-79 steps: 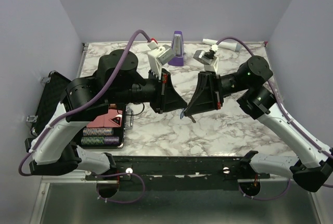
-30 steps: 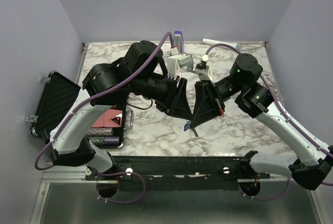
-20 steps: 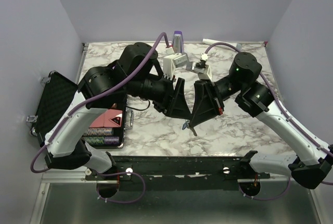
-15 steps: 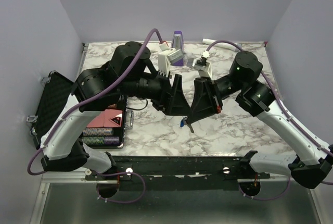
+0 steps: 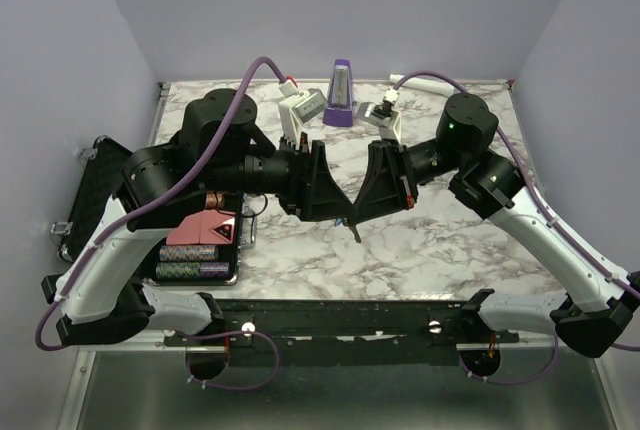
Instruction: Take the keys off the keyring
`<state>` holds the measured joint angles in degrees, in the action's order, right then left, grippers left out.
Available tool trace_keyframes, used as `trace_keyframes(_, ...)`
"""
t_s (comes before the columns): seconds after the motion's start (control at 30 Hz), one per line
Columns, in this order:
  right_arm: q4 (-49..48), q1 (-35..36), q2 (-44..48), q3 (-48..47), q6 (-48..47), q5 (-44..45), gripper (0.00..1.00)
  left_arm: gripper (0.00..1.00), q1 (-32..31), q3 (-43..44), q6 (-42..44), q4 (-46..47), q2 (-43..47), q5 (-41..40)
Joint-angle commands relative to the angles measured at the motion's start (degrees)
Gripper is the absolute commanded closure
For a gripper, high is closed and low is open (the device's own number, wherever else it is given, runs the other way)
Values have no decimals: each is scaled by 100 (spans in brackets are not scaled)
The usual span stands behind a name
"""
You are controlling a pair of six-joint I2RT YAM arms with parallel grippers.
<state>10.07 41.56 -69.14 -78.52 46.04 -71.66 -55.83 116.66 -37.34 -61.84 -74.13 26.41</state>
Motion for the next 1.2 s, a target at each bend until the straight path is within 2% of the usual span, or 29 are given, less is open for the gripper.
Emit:
trace_keyframes(0.0,-92,1,32,-208,-113,441,99,45,29,-485,-53,233,311,-277)
trace_keyframes(0.13,-558,1,94,-14,185,460,99,50,29,-811,-256,541,574,-488)
trace_keyframes(0.37,-629,1,94,-5,212,512,99,61,29,-1031,-309,603,724,-620)
trace_keyframes(0.67,-699,1,85,-23,265,574,99,63,29,-1286,-405,902,803,-558)
trace_keyframes(0.83,-708,1,85,-23,274,591,99,79,29,-1286,-388,893,803,-567)
trace_keyframes(0.93,-725,1,85,-5,300,583,99,97,29,-1269,-388,867,812,-611)
trace_keyframes(0.97,-734,10,85,-5,300,583,99,100,29,-1260,-388,850,812,-620)
trace_keyframes(1.17,-734,10,85,21,326,767,99,100,20,-1242,-405,771,847,-830)
